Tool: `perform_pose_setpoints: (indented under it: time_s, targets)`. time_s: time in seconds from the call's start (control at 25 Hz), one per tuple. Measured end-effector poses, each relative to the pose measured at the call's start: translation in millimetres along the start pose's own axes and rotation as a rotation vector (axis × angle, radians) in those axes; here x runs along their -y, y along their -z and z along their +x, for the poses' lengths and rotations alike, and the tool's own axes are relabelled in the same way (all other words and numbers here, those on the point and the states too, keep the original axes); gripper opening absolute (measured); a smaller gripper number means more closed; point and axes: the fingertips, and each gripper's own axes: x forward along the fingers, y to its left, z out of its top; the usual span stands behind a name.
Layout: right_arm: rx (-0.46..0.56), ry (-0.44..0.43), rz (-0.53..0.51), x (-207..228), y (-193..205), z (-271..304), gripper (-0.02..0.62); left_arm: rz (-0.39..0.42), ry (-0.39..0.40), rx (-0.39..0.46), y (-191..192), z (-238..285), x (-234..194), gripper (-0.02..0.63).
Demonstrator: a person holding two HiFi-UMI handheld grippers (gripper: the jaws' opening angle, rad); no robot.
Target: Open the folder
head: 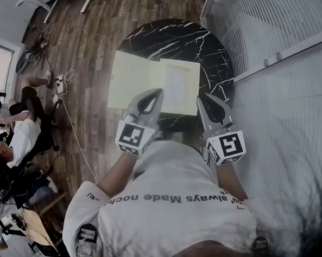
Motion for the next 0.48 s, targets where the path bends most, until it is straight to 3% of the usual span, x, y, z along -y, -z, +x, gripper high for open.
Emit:
perform_pose_setpoints:
  time_s: [0.2, 0.48]
  targets:
    - [0.03, 0.009, -0.064, -3.4, -15.6, -8.1, 0.044, -0.02, 0.065, 0.082, -25.8, 0.8, 24.5, 0.002]
    - [0.036, 0.024, -0.08, -4.1, -21.5, -14.1, 0.046, -0.013, 0.105, 0.096, -28.0, 11.8, 42.5, 0.002]
